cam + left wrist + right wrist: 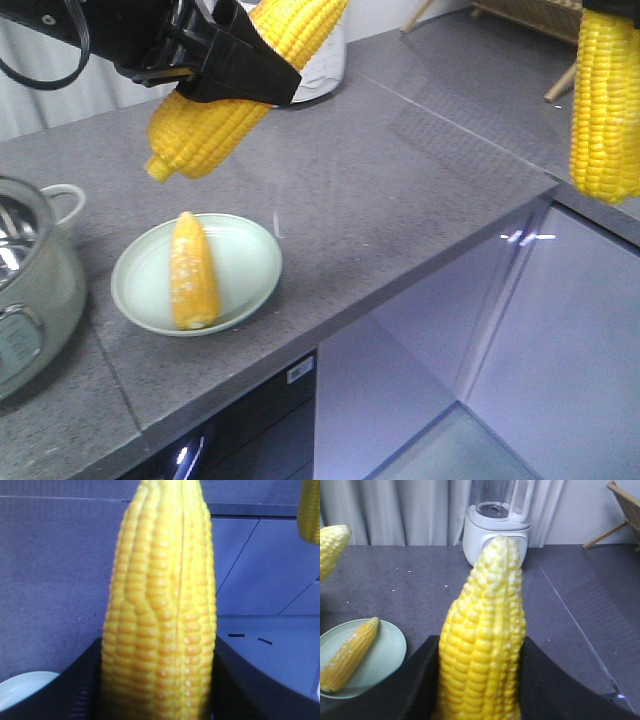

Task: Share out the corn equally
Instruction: 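Drive the base to the other counter holding both cobs aloft, then drive the base closer to the cream and green plates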

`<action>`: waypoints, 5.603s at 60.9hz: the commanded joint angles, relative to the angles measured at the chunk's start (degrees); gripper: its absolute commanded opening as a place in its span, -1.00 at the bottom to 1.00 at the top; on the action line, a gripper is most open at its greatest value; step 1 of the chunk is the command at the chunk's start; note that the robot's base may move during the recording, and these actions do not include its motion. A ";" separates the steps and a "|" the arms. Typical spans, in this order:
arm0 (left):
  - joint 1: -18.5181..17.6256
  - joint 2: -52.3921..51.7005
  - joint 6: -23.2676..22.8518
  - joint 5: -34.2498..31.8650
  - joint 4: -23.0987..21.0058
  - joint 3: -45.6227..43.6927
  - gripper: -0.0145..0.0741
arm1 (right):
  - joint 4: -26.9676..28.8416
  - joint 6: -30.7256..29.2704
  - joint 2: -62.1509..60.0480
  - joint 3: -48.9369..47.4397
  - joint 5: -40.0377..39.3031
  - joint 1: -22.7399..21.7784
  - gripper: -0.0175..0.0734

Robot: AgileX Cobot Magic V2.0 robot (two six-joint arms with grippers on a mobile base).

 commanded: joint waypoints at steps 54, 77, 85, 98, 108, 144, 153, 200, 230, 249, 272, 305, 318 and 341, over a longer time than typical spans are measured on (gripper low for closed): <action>0.01 -1.94 -0.44 -3.23 -2.19 -1.52 -0.69 | 0.63 -0.19 -0.91 -1.61 -4.25 -0.24 -0.63; 0.01 -1.94 -0.44 -3.23 -2.19 -1.52 -0.69 | 0.63 -0.19 -0.91 -1.61 -4.25 -0.24 -0.63; 0.03 -1.94 -0.39 -3.23 -2.19 -1.52 -0.69 | 0.63 -0.19 -0.91 -1.61 -4.25 -0.24 -0.63; 0.03 -1.94 -0.39 -3.23 -2.19 -1.52 -0.69 | 0.63 -0.19 -0.91 -1.61 -4.25 -0.24 -0.63; 0.03 -1.94 -0.40 -3.28 -2.19 -1.52 -0.69 | 0.63 -0.19 -0.91 -1.61 -4.25 -0.24 -0.63; 0.03 -1.94 -0.40 -3.28 -2.19 -1.52 -0.69 | 0.63 -0.19 -0.91 -1.61 -4.25 -0.24 -0.63; 0.03 -1.94 -0.40 -3.28 -2.19 -1.52 -0.69 | 0.63 -0.19 -0.91 -1.61 -4.25 -0.24 -0.63; 0.03 -1.94 -0.40 -3.28 -2.19 -1.52 -0.69 | 0.63 -0.19 -0.91 -1.61 -4.25 -0.24 -0.63; 0.03 -1.94 -0.40 -3.28 -2.19 -1.52 -0.69 | 0.63 -0.19 -0.91 -1.61 -4.25 -0.24 -0.63; 0.03 -1.94 -0.40 -3.28 -2.19 -1.52 -0.69 | 0.63 -0.19 -0.91 -1.61 -4.25 -0.24 -0.63; 0.03 -1.94 -0.40 -3.28 -2.19 -1.52 -0.69 | 0.63 -0.19 -0.91 -1.61 -4.25 -0.24 -0.63; 0.03 -1.94 -0.40 -3.28 -2.19 -1.52 -0.69 | 0.63 -0.19 -0.91 -1.61 -4.25 -0.24 -0.63; 0.03 -1.94 -0.40 -3.28 -2.19 -1.52 -0.69 | 0.63 -0.19 -0.91 -1.61 -4.25 -0.24 -0.63; 0.03 -1.94 -0.40 -3.28 -2.19 -1.52 -0.69 | 0.63 -0.19 -0.91 -1.61 -4.25 -0.24 -0.63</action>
